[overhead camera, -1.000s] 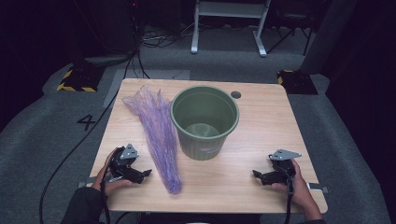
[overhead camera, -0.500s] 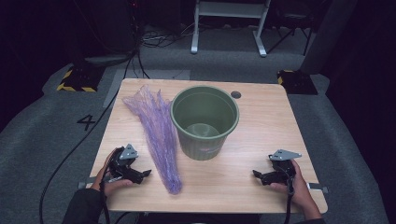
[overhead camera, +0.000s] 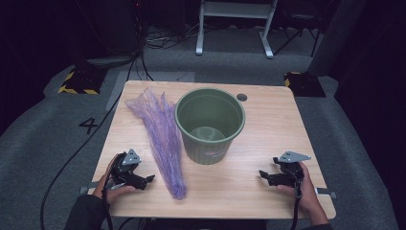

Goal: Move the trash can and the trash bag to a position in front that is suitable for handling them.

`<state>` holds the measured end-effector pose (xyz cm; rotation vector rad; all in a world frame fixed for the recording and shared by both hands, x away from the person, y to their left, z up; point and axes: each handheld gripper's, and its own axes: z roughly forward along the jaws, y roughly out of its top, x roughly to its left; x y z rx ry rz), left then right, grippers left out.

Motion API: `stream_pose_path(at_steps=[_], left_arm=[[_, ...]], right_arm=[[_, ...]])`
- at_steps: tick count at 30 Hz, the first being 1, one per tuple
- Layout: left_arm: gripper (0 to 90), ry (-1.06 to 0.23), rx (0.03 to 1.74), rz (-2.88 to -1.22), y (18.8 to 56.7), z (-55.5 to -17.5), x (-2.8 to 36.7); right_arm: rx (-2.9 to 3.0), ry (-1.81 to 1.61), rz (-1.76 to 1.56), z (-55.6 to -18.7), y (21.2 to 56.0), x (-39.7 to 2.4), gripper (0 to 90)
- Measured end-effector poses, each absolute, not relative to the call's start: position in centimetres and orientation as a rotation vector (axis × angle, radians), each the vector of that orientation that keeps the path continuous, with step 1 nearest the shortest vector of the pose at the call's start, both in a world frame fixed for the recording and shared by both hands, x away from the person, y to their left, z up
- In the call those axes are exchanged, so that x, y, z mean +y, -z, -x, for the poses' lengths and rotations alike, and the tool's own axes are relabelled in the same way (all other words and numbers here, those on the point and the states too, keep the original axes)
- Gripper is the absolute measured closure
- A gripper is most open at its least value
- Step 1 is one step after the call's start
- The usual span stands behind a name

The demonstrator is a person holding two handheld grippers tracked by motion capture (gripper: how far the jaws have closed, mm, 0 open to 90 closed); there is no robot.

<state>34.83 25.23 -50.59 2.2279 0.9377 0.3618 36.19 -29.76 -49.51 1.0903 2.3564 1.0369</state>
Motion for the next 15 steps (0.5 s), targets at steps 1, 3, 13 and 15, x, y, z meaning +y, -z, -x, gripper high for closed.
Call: stream_pose_path(at_steps=[1, 3, 13, 15], left_arm=[[0.0, -0.361, 0.938, -2.227, 50.6, -34.8, 25.2], [0.0, -0.361, 0.938, -2.227, 50.6, -34.8, 25.2], [0.0, -0.362, 0.936, -2.227, 50.6, -34.8, 25.2], [0.0, -0.362, 0.934, -2.228, 50.6, -34.9, 25.2]], right_arm=[[2.346, -1.056, -1.067, -36.1, 49.0, -29.6, 15.6], [2.330, -1.083, -1.050, -36.0, 48.3, -29.2, 15.6], [2.273, -1.153, -0.897, -36.1, 44.7, -26.9, 19.0], [2.267, -1.171, -0.859, -36.3, 43.5, -26.1, 19.0]])
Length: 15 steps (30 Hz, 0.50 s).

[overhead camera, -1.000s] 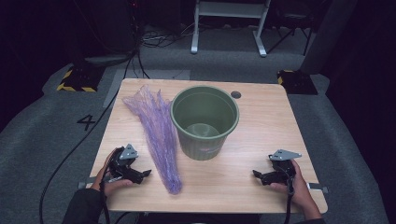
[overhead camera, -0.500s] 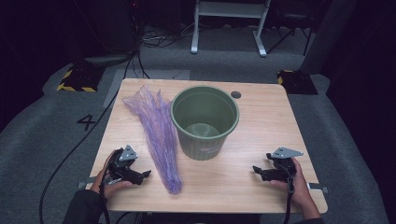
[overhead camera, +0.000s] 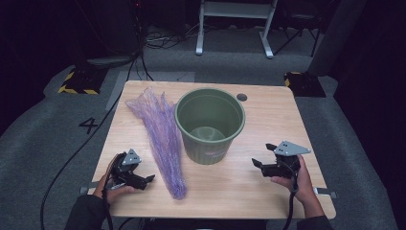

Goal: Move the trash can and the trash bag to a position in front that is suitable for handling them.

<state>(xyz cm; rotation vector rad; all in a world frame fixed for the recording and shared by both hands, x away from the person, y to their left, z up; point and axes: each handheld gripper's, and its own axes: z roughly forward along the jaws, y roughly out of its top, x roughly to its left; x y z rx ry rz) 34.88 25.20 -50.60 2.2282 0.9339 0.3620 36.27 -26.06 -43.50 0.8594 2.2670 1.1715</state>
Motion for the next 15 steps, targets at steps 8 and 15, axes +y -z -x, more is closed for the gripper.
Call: stream_pose_path(at_steps=[8, 15], left_arm=[[0.0, -0.363, 0.943, -2.227, 50.6, -34.9, 25.1], [0.0, -0.365, 0.950, -2.222, 50.6, -34.8, 25.1]], right_arm=[[2.250, -1.230, -0.777, -36.6, 40.3, -24.5, 19.7], [2.253, -1.278, -0.699, -37.2, 37.6, -23.2, 19.1]])
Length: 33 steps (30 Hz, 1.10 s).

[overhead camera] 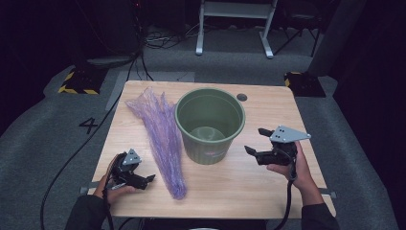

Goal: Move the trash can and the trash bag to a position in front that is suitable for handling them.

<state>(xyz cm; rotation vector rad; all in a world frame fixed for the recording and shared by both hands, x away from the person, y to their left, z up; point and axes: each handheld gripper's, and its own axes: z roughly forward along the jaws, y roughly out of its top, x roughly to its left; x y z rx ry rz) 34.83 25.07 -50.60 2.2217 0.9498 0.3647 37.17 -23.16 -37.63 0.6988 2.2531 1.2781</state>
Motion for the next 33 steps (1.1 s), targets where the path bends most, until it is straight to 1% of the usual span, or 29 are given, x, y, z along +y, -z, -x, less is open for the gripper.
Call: stream_pose_path(at_steps=[7, 18, 30, 33], left_arm=[[0.0, -0.367, 0.945, -2.223, 50.6, -34.9, 25.0], [0.0, -0.366, 0.943, -2.225, 50.6, -34.9, 25.0], [0.0, -0.365, 0.943, -2.225, 50.6, -34.9, 25.0], [0.0, -0.365, 0.943, -2.225, 50.6, -34.9, 25.0]], right_arm=[[2.263, -1.345, -0.651, -37.8, 36.0, -22.3, 20.1], [2.305, -1.315, -0.568, -38.1, 33.8, -19.9, 20.2], [2.382, -1.274, -0.471, -38.0, 33.4, -16.7, 20.8], [2.417, -1.260, -0.429, -38.0, 33.5, -15.8, 22.5]])
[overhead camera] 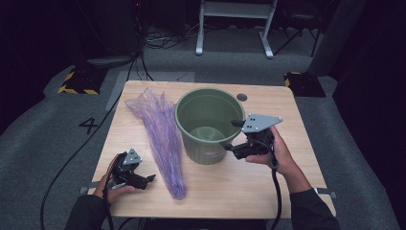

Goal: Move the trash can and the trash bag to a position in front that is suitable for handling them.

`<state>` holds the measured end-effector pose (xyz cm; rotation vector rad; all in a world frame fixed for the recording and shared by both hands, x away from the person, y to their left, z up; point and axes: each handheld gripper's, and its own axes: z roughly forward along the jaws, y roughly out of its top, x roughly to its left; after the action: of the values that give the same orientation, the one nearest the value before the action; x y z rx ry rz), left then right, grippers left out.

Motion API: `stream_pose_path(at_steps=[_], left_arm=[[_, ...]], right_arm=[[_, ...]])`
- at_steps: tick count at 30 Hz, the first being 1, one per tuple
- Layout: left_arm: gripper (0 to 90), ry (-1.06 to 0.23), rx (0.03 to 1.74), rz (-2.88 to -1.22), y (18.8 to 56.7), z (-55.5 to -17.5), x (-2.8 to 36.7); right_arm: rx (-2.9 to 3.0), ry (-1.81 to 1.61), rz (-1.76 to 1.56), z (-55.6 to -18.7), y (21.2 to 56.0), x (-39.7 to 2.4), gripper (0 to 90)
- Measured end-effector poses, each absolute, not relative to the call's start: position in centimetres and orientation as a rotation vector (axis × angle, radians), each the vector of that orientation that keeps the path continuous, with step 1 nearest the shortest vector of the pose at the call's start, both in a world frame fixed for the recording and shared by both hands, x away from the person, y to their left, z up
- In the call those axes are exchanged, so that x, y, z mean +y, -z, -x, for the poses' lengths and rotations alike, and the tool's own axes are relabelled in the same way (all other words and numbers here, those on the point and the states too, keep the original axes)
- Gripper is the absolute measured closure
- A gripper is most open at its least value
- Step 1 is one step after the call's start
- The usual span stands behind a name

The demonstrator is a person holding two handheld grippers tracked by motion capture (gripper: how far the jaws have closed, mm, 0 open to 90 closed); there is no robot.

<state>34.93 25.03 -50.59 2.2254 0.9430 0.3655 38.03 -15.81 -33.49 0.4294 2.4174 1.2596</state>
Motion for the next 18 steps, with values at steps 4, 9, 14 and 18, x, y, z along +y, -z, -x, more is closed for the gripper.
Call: stream_pose_path(at_steps=[4, 9, 14, 18], left_arm=[[0.0, -0.365, 0.943, -2.226, 50.6, -34.9, 25.0], [0.0, -0.363, 0.944, -2.225, 50.6, -34.9, 25.0], [0.0, -0.363, 0.939, -2.226, 50.6, -35.0, 25.0], [0.0, -0.364, 0.935, -2.231, 50.6, -35.0, 25.0]], right_arm=[[2.462, -1.266, -0.388, -38.0, 33.6, -15.4, 33.2], [2.496, -1.229, -0.286, -37.8, 33.6, -14.3, 49.3], [2.527, -1.184, -0.201, -37.8, 33.2, -13.4, 61.5], [2.543, -1.144, -0.176, -38.0, 32.9, -12.7, 68.3]])
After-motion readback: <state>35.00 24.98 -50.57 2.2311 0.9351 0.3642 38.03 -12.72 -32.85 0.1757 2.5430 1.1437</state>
